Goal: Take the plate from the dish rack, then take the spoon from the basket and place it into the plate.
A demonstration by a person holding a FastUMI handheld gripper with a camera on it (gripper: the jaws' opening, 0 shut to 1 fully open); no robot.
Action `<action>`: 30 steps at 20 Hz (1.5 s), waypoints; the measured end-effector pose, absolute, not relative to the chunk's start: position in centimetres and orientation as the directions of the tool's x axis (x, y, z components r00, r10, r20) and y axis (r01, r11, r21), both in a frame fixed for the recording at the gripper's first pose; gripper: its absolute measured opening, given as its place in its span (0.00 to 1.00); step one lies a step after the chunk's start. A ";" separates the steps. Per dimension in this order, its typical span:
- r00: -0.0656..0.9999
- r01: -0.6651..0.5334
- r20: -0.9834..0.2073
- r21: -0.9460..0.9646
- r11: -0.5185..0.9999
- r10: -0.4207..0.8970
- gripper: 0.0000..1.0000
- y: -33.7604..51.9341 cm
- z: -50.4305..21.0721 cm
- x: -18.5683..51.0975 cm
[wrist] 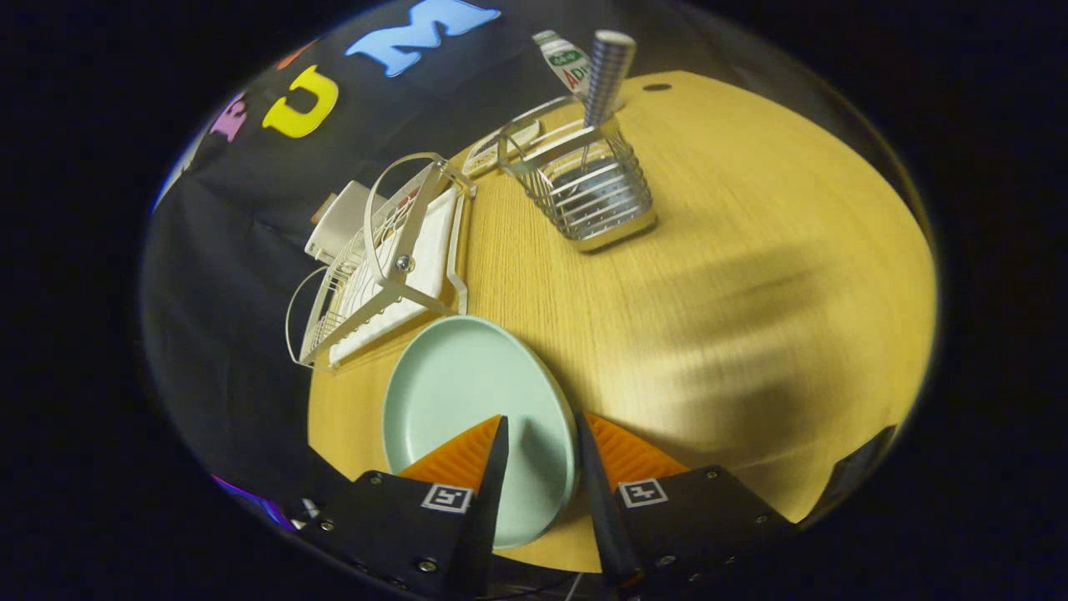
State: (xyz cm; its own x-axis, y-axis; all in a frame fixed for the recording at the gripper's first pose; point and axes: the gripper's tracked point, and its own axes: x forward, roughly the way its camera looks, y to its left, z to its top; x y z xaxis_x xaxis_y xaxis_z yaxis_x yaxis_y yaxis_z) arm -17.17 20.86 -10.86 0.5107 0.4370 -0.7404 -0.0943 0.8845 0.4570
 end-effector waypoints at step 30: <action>0.984 -0.177 -0.034 0.015 0.984 0.178 0.57 11.5 3.7 -2.0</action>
